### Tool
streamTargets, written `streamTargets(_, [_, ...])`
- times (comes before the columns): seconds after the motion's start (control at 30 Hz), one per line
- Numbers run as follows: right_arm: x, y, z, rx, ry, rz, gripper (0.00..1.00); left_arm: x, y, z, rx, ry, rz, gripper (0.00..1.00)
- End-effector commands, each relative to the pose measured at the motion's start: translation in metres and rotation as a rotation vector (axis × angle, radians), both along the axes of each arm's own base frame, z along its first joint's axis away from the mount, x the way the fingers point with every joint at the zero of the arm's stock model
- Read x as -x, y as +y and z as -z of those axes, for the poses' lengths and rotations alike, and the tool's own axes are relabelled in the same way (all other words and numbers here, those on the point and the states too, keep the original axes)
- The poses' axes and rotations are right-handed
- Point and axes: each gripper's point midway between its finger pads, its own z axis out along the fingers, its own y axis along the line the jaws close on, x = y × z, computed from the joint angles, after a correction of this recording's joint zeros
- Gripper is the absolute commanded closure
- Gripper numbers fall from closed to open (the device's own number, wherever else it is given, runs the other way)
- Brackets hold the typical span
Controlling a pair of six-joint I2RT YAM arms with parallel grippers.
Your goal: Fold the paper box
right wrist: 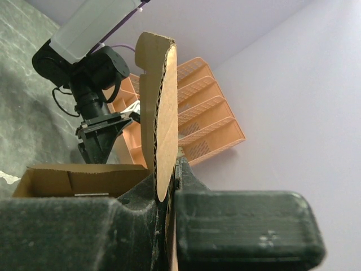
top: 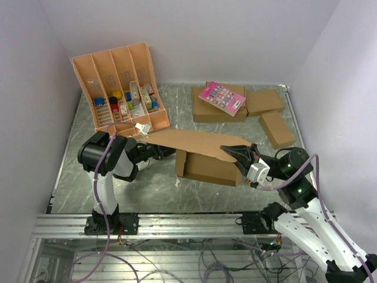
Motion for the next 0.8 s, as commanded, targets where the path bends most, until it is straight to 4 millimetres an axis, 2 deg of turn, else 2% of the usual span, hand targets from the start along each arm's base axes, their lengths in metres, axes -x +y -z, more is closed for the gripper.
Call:
streamTargets(0.0, [0.006, -0.003, 0.000, -0.013, -0.030, -0.003, 1.00, 0.009, -0.008, -0.044, 0.074, -0.222, 0.019, 0.31])
streamTargets(0.3, [0.011, -0.008, 0.005, -0.013, -0.045, 0.008, 1.00, 0.024, -0.008, -0.063, 0.105, -0.221, 0.018, 0.30])
streamTargets(0.53, [0.008, -0.009, 0.002, -0.040, -0.015, 0.020, 1.00, 0.031, -0.009, -0.058, 0.109, -0.180, 0.025, 0.30])
streamTargets(0.67, [-0.007, -0.009, -0.002, -0.083, 0.049, 0.071, 1.00, 0.021, -0.008, -0.042, 0.071, -0.122, -0.015, 0.30])
streamTargets(0.77, [-0.023, -0.005, -0.008, -0.103, 0.101, 0.106, 1.00, 0.004, -0.005, -0.032, 0.036, -0.071, -0.071, 0.30])
